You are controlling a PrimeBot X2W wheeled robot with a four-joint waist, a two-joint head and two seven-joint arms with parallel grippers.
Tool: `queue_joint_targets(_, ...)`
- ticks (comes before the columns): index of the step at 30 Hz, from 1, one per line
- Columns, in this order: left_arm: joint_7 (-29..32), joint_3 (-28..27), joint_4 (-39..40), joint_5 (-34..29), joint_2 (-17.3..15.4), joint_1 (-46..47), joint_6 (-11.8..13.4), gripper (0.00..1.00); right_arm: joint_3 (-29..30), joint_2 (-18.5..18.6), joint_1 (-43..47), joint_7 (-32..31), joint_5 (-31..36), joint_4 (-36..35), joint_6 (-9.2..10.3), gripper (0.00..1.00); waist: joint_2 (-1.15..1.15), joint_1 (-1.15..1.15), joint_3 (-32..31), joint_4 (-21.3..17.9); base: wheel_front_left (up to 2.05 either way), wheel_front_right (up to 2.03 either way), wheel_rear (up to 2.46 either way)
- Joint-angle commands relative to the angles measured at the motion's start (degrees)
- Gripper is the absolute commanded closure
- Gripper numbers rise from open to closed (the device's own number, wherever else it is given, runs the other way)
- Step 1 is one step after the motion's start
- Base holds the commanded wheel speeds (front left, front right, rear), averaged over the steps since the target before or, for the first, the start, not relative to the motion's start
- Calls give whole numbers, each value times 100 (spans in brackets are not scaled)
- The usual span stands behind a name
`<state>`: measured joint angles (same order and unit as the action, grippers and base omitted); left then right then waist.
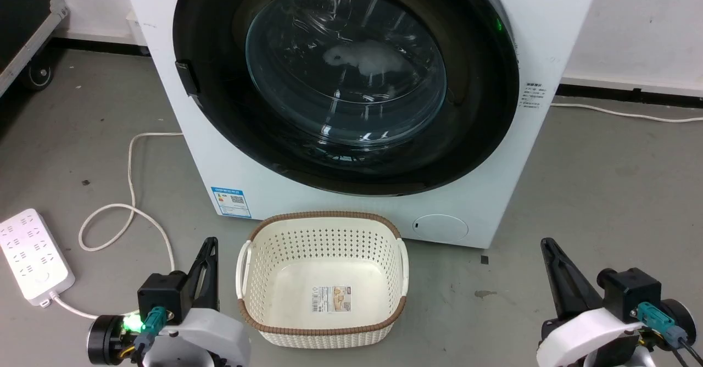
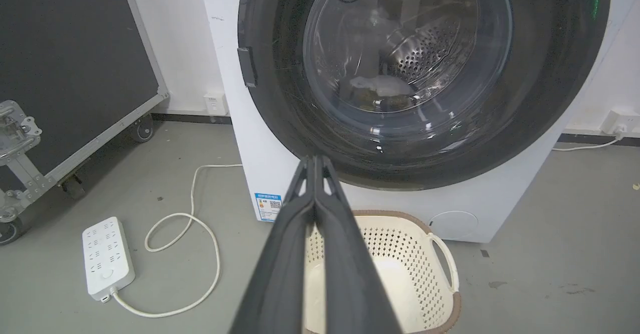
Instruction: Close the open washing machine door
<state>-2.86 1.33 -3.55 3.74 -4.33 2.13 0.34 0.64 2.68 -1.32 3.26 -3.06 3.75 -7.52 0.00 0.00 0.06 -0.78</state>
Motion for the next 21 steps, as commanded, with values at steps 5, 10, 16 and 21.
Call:
queue_joint_targets(5, 79, -40, 116, -109, 47, -124, -27, 100, -24, 16, 101, -81, 103, -122, 3, 100, 0, 0, -1, 18, 0, 0, 0)
queue_joint_targets(10, 124, -61, 169, -167, 69, -143, -28, 100, -33, 17, 107, -135, 147, -178, 3, 100, 0, 0, -2, 31, 0, 0, 0)
queue_joint_targets(16, 179, -85, 232, -237, 95, -167, -30, 100, -43, 18, 116, -199, 201, -244, 3, 100, 0, 0, -4, 47, 0, 0, 0)
queue_joint_targets(21, 224, -106, 284, -295, 116, -187, -31, 100, -52, 19, 122, -253, 245, -300, 3, 100, 0, 0, -5, 60, 0, 0, 0)
